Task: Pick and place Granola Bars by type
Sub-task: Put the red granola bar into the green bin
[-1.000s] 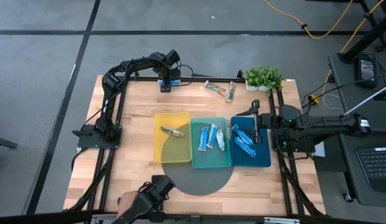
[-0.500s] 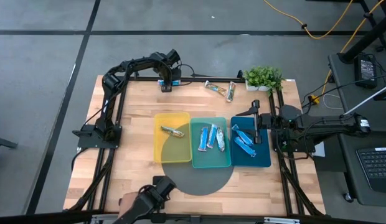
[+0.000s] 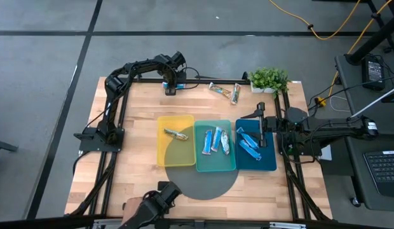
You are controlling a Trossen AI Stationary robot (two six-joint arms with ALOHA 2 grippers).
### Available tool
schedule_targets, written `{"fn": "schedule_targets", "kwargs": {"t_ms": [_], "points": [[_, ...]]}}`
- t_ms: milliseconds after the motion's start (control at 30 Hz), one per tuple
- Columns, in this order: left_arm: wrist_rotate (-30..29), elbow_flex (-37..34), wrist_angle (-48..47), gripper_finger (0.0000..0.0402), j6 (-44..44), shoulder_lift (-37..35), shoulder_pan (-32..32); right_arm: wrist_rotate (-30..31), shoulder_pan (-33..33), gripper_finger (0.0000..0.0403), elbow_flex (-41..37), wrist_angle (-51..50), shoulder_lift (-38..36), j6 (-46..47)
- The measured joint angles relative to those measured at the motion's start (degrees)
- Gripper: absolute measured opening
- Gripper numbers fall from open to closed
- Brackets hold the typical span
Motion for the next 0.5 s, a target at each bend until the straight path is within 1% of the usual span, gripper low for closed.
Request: {"fn": "schedule_targets", "kwargs": {"t_ms": [133,300,400,500], "points": [[-0.1,0.0,0.0,0.0033,-0.4,0.0,-0.1,0.0,0.0,0.028,0.0,0.0,0.0,0.0],[-2.0,0.0,-0.9,0.0014,-0.4,-0.5,-1.4,0.0,0.0,0.028,0.0,0.0,0.0,0.0],[-1.4,0.0,-2.7,0.0005,-0.4,-1.8,-2.8,0.0,0.0,0.028,0.0,0.0,0.0,0.0],[0.9,0.0,-5.1,0.0002,-0.6,-3.8,-4.5,0.0,0.0,0.028,0.0,0.0,0.0,0.0]]}}
